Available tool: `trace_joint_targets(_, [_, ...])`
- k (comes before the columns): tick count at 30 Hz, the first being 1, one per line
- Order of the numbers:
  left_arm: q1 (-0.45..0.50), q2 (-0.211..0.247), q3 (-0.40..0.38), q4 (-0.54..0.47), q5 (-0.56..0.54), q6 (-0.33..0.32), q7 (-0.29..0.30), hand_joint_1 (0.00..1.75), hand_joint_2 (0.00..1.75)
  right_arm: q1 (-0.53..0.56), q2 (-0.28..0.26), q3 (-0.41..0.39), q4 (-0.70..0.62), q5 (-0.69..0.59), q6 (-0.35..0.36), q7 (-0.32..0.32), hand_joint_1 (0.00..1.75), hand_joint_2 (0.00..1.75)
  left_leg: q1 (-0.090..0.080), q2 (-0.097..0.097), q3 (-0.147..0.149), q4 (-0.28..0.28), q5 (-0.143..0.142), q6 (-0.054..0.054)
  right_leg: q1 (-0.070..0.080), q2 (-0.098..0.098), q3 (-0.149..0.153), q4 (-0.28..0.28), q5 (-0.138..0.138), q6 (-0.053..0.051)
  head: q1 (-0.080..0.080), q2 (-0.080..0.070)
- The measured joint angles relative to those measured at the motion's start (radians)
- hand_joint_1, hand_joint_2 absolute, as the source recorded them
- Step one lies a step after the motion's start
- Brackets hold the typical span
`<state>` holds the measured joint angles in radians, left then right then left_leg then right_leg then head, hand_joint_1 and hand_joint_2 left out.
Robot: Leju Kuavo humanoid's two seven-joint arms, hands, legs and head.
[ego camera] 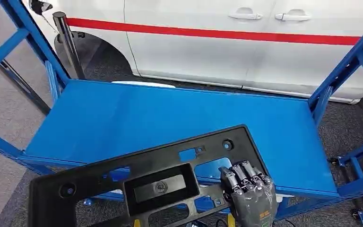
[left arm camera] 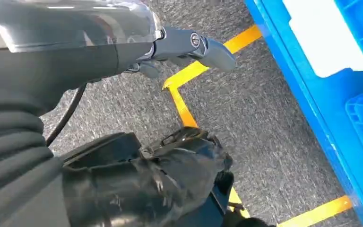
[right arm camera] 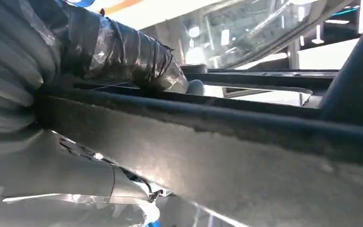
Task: Take the parts from the cabinet and place them on the table.
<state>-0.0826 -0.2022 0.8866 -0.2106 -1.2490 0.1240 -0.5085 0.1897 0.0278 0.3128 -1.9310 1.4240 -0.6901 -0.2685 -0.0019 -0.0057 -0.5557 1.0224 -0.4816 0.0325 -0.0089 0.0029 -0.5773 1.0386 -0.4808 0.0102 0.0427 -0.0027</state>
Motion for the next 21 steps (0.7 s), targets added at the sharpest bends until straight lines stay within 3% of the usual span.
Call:
trace_joint_targets(3, [0.001,0.001,0.003,0.0,0.002,-0.002,-0.003,0.0,1.75,0.001,-0.005,0.003,0.003,0.001,0.0,0.012,1.75,1.75,0.003,0.0,0.002,-0.004,0.0,-0.016,0.002,0.003,-0.001,-0.005,0.003,-0.013,0.001,0.0])
trace_joint_targets(5, [0.001,0.002,0.008,0.0,0.006,-0.002,-0.003,0.0,1.75,0.0,-0.005,0.008,0.004,0.002,0.0,0.018,1.75,1.75,0.006,0.001,-0.014,0.039,-0.037,-0.027,-0.005,-0.002,0.004,-0.011,0.007,-0.027,0.0,0.0])
trace_joint_targets(8, [0.003,0.002,0.014,0.0,0.01,0.017,0.01,0.0,1.75,0.0,-0.007,0.016,0.008,0.005,0.0,0.029,1.75,1.75,0.01,0.001,-0.119,0.265,-0.146,-0.037,-0.002,-0.004,0.002,-0.01,0.006,-0.032,-0.001,0.0])
trace_joint_targets(9, [0.004,0.002,0.014,0.0,0.007,0.032,0.024,0.0,1.75,0.0,-0.008,0.017,0.01,0.007,0.0,0.034,1.75,1.75,0.01,0.001,-0.139,0.305,-0.15,-0.039,-0.002,-0.004,0.002,-0.01,0.005,-0.032,-0.002,0.0])
trace_joint_targets(10, [0.005,0.002,0.014,0.0,0.0,0.052,0.04,0.0,1.75,0.001,-0.009,0.018,0.013,0.008,0.0,0.038,1.75,1.75,0.011,0.001,-0.135,0.294,-0.127,-0.039,-0.002,-0.004,0.004,-0.01,0.005,-0.032,-0.001,0.0])
trace_joint_targets(11, [0.006,0.002,0.014,0.0,0.0,0.073,0.05,0.0,1.75,0.001,-0.011,0.019,0.014,0.008,0.0,0.044,1.75,1.75,0.012,0.001,-0.112,0.242,-0.088,-0.038,-0.002,-0.003,0.005,-0.009,0.004,-0.032,-0.002,0.0])
trace_joint_targets(13, [0.004,0.002,0.014,0.0,-0.002,0.101,0.058,0.0,1.75,0.0,-0.013,0.021,0.015,0.008,0.0,0.052,1.75,1.75,0.012,0.001,-0.031,0.07,0.002,-0.03,-0.002,-0.001,0.01,-0.008,0.002,-0.028,-0.002,0.0])
trace_joint_targets(14, [0.004,0.002,0.014,0.0,-0.004,0.111,0.061,0.0,1.75,0.0,-0.013,0.023,0.015,0.007,0.0,0.055,1.75,1.75,0.01,0.001,-0.005,0.011,0.0,-0.024,0.0,-0.001,0.009,-0.007,0.0,-0.026,-0.001,0.0])
trace_joint_targets(15, [0.002,0.001,0.014,0.0,-0.006,0.119,0.063,0.0,1.75,0.0,-0.014,0.024,0.015,0.006,0.0,0.056,1.75,1.75,0.005,0.0,-0.001,-0.004,0.0,-0.022,0.004,0.0,0.004,-0.003,0.0,-0.02,-0.001,0.0])
trace_joint_targets(18, [0.003,0.0,0.014,0.0,-0.006,0.128,0.071,0.0,1.75,0.0,-0.014,0.026,0.017,0.003,0.0,0.058,1.75,1.75,0.003,-0.001,-0.006,-0.003,0.005,-0.009,0.002,0.0,0.005,-0.01,0.007,-0.006,0.0,0.0])
trace_joint_targets(19, [0.003,-0.001,0.015,0.0,-0.005,0.13,0.071,0.0,1.75,0.0,-0.015,0.026,0.017,0.0,0.0,0.059,1.75,1.75,0.013,0.002,-0.001,-0.015,0.013,0.002,0.004,0.0,0.002,-0.005,-0.001,0.001,-0.001,0.0])
trace_joint_targets(20, [0.003,-0.002,0.015,0.0,-0.005,0.132,0.071,0.0,1.75,0.0,-0.015,0.026,0.017,-0.003,0.0,0.059,1.75,1.75,0.012,0.003,0.0,-0.018,0.017,0.008,0.0,-0.001,-0.005,0.02,-0.023,0.005,0.0,0.0])
trace_joint_targets(21, [0.001,-0.003,0.015,0.0,-0.005,0.134,0.072,0.0,1.75,-0.001,-0.015,0.026,0.017,-0.005,0.0,0.059,1.75,1.75,0.012,0.003,-0.001,-0.017,0.018,0.012,0.0,-0.001,-0.028,0.074,-0.062,0.007,0.0,0.0])
